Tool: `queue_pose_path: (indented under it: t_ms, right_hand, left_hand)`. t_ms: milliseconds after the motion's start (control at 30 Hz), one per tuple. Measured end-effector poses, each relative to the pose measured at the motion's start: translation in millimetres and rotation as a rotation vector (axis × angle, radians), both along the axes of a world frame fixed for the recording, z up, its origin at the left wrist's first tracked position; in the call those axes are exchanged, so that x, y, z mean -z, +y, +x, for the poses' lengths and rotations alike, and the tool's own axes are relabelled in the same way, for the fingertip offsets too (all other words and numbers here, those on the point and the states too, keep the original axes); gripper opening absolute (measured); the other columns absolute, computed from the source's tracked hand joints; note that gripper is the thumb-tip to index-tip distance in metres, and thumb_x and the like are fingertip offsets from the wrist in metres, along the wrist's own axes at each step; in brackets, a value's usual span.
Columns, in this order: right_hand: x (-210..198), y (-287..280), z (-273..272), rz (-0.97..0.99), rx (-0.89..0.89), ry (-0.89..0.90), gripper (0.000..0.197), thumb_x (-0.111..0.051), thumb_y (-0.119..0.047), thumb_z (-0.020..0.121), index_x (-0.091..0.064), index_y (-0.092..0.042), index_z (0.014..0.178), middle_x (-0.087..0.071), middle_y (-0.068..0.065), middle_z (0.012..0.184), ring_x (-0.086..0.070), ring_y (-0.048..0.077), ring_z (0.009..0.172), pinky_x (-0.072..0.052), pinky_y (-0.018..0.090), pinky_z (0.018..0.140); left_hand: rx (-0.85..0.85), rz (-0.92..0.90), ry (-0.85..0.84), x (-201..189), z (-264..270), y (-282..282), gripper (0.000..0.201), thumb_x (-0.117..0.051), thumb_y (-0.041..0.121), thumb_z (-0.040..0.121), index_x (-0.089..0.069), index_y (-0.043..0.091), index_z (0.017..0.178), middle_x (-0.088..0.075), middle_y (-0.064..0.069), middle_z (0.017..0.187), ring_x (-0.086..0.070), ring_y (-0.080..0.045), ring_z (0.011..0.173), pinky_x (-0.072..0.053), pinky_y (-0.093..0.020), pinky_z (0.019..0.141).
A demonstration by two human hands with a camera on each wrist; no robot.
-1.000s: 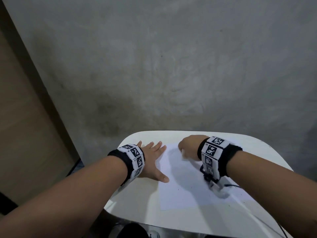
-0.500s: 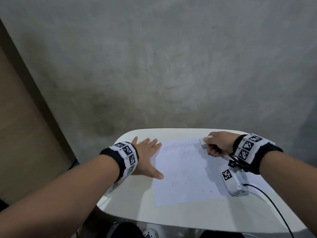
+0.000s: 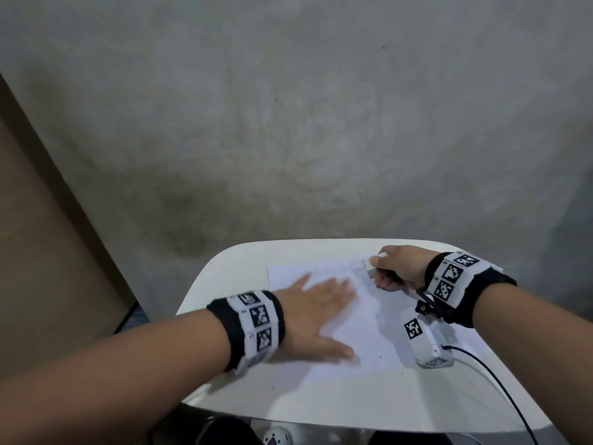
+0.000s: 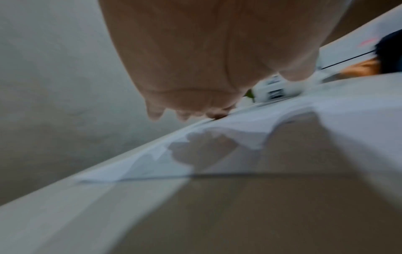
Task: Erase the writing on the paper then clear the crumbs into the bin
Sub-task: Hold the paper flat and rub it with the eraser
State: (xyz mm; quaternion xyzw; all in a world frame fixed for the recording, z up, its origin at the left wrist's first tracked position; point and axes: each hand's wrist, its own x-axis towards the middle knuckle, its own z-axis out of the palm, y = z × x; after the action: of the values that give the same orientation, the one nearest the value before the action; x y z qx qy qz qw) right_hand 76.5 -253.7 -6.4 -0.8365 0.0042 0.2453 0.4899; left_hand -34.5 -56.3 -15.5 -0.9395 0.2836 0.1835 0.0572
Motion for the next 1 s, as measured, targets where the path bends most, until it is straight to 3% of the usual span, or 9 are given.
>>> queue_pose_path:
  t_ms: [100, 167, 267, 433, 533, 667, 767, 867, 1000]
  right_hand:
    - [-0.5, -0.7, -1.7, 0.012, -0.013, 0.007, 0.028, -0.039, -0.014, 0.103, -0.042, -0.006, 0.076, -0.055, 0.013, 0.066, -0.048, 0.017, 0.052, -0.045, 0.015, 0.039]
    - [-0.6, -1.5, -1.1, 0.014, -0.01, 0.014, 0.026, -0.04, -0.014, 0.103, -0.041, -0.006, 0.078, -0.055, 0.013, 0.067, -0.047, 0.019, 0.054, -0.045, 0.014, 0.039]
    - [-0.3, -2.7, 1.1, 0.006, -0.017, 0.018, 0.025, -0.04, -0.015, 0.103, -0.043, -0.006, 0.079, -0.056, 0.012, 0.067, -0.049, 0.018, 0.054, -0.046, 0.016, 0.039]
    - [1.1, -3.9, 0.2, 0.009, -0.051, 0.014, 0.024, -0.044, -0.01, 0.101, -0.046, -0.008, 0.077, -0.059, 0.005, 0.048, -0.047, 0.019, 0.05, -0.04, 0.016, 0.036]
    - [-1.5, -4.8, -1.6, 0.022, -0.068, 0.012, 0.02, -0.047, -0.005, 0.099, -0.051, -0.007, 0.079, -0.052, 0.001, 0.037, -0.038, 0.016, 0.041, -0.03, 0.014, 0.037]
    - [-12.4, 5.4, -7.9, 0.004, -0.127, -0.009, 0.008, -0.054, -0.003, 0.093, -0.06, -0.004, 0.087, -0.052, 0.011, 0.061, -0.038, 0.016, 0.048, -0.03, 0.023, 0.052]
    - [-19.6, 20.7, -10.0, -0.248, -0.291, -0.206, 0.008, -0.059, -0.016, 0.091, -0.067, -0.014, 0.092, -0.059, 0.009, 0.073, -0.055, 0.022, 0.064, -0.046, 0.029, 0.064]
    - [-24.7, 39.2, -15.2, -0.569, -0.454, -0.446, 0.026, -0.064, -0.024, 0.086, -0.063, -0.022, 0.112, -0.055, -0.004, 0.082, -0.052, 0.015, 0.077, -0.04, 0.024, 0.069]
    - [-24.4, 59.0, -17.4, -0.728, -0.521, -0.499, 0.024, -0.064, -0.024, 0.084, -0.064, -0.013, 0.105, -0.063, 0.002, 0.095, -0.056, 0.02, 0.085, -0.04, 0.027, 0.07]
  left_hand:
    - [-0.284, 0.122, 0.001, -0.3, 12.4, 32.6, 0.105, -0.018, 0.085, 0.085, 0.018, 0.015, 0.155, 0.024, -0.005, 0.162, 0.02, -0.017, 0.15, 0.012, -0.044, 0.121]
    - [-0.353, 0.189, 0.047, 3.5, 7.6, 44.0, 0.109, -0.016, 0.087, 0.082, 0.018, 0.012, 0.154, 0.023, -0.007, 0.162, 0.019, -0.019, 0.15, 0.01, -0.045, 0.121]
    - [-0.254, 0.169, 0.081, 9.5, -16.3, 36.8, 0.114, -0.012, 0.092, 0.076, 0.026, 0.015, 0.151, 0.031, -0.008, 0.159, 0.026, -0.019, 0.147, 0.01, -0.045, 0.121]
    - [0.131, 0.04, 0.145, 6.3, -32.3, 3.6, 0.087, -0.018, 0.078, 0.089, 0.022, 0.034, 0.152, 0.034, 0.005, 0.155, 0.03, -0.013, 0.145, 0.024, -0.041, 0.113]
    - [-0.047, -0.026, 0.057, -3.1, -6.0, 7.0, 0.089, -0.022, 0.077, 0.091, 0.02, 0.029, 0.154, 0.03, 0.004, 0.159, 0.024, -0.013, 0.148, 0.017, -0.042, 0.119]
    - [-0.338, -0.026, -0.003, -9.0, 36.6, 12.8, 0.106, -0.04, 0.077, 0.087, 0.016, 0.021, 0.156, 0.023, 0.001, 0.163, 0.017, -0.017, 0.151, 0.004, -0.043, 0.123]
    - [-0.306, -0.03, 0.047, -0.3, 52.0, 5.3, 0.114, -0.049, 0.08, 0.08, 0.013, 0.023, 0.157, 0.018, 0.001, 0.165, 0.013, -0.018, 0.152, 0.001, -0.048, 0.122]
    - [-0.276, -0.007, 0.078, 2.3, 56.2, 0.8, 0.116, -0.055, 0.077, 0.08, 0.014, 0.023, 0.156, 0.016, 0.002, 0.165, 0.012, -0.019, 0.152, -0.002, -0.053, 0.121]
    - [-0.27, 0.004, 0.082, 2.2, 49.7, 10.3, 0.115, -0.054, 0.078, 0.08, 0.017, 0.027, 0.155, 0.019, 0.006, 0.164, 0.013, -0.019, 0.152, -0.002, -0.053, 0.122]
